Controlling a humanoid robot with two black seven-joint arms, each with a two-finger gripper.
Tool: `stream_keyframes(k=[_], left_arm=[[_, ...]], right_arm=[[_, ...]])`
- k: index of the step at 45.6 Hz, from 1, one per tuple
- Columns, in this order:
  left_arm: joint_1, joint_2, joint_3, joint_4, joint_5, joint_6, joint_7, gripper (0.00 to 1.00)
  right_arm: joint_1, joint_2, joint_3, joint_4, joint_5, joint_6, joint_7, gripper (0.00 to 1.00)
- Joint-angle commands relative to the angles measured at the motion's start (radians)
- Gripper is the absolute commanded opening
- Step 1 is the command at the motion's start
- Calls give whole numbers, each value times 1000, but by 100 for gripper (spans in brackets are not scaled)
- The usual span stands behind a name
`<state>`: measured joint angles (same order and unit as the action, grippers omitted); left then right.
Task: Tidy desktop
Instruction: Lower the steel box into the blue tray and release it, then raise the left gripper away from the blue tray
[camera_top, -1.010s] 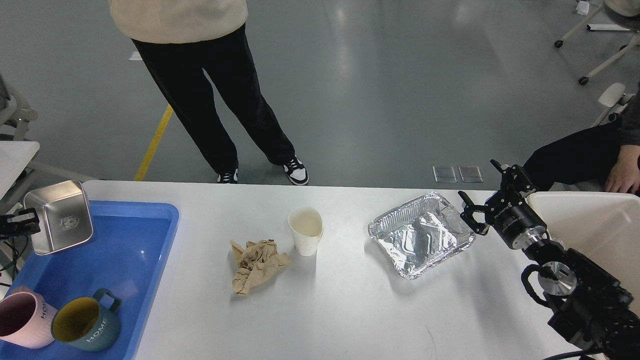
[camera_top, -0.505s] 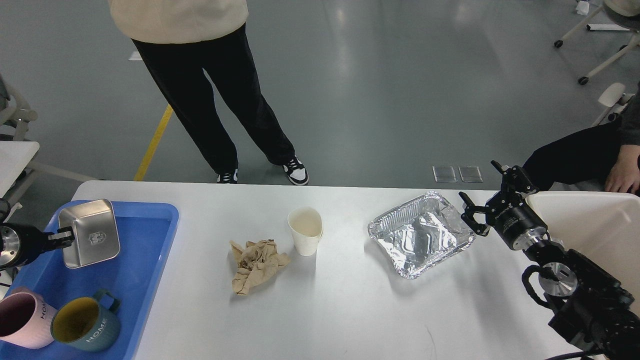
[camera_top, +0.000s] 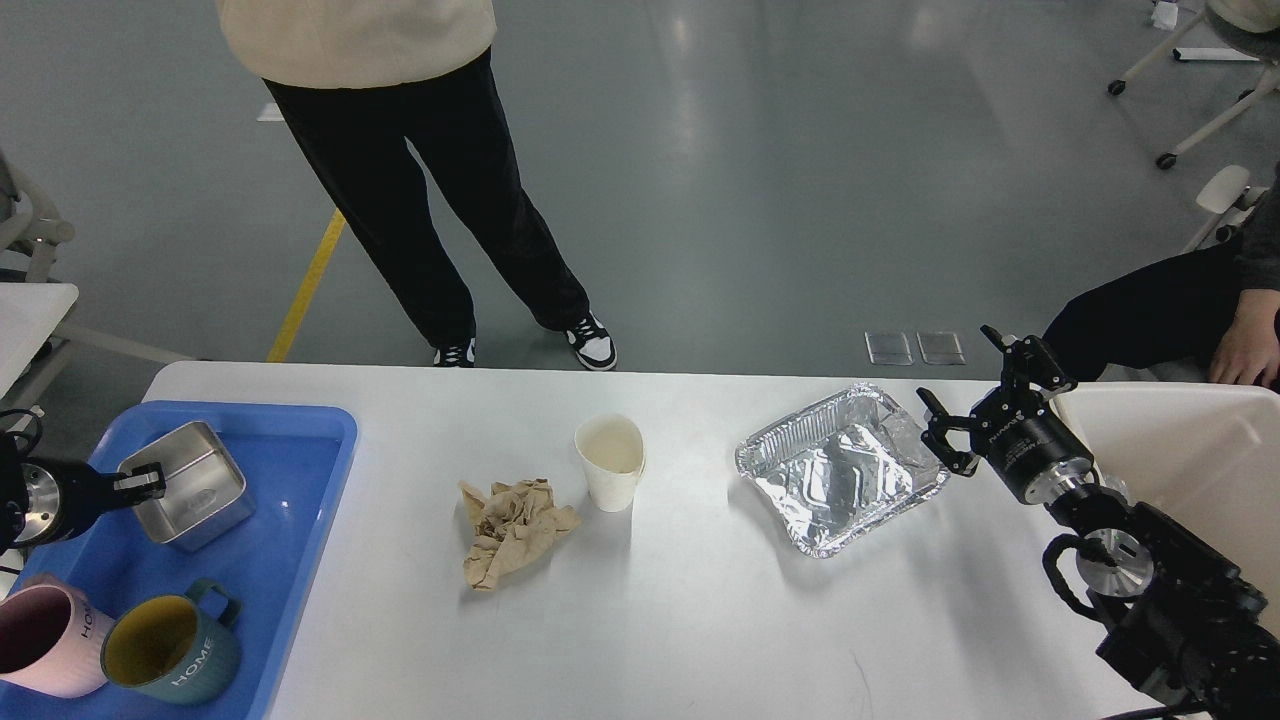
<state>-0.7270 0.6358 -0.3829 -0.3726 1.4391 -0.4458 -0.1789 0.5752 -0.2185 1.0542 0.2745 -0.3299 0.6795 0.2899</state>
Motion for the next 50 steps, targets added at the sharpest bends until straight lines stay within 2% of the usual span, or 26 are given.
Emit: stream_keyframes(k=[1,5,8,15,20,29,33,40,45,50], left_arm=[[-12,11,-7,6,-95,-7,-4,79],[-66,15,2,6,-196,-20,-4,89],[-110,16,2,6,-250,-76,7,95],[-218,19,-5,3,-380,-211,16,96],[-236,24,1,-5,-508,-225,18,97],[-233,41,2,-26,-531,-240,13,96],[-221,97,2,-143,-531,-252,10,96],[-169,272,-1,-451,-533,-234,10,96],[-97,439,-10,-727,-534,-150,7,96],[-25,613,-10,-968,-552,-103,-11,96]], right_arm=[[0,1,0,0,0,0,0,100],[0,8,0,0,0,0,0,100],[2,19,0,0,0,0,0,100],[6,33,0,0,0,-5,0,100],[11,44,0,0,0,-6,0,100],[12,44,0,0,0,-6,0,100],[12,44,-11,0,0,-5,0,100],[14,44,-28,0,0,-6,0,100],[12,44,-28,2,0,-6,0,100],[12,45,-28,2,0,-6,2,100]])
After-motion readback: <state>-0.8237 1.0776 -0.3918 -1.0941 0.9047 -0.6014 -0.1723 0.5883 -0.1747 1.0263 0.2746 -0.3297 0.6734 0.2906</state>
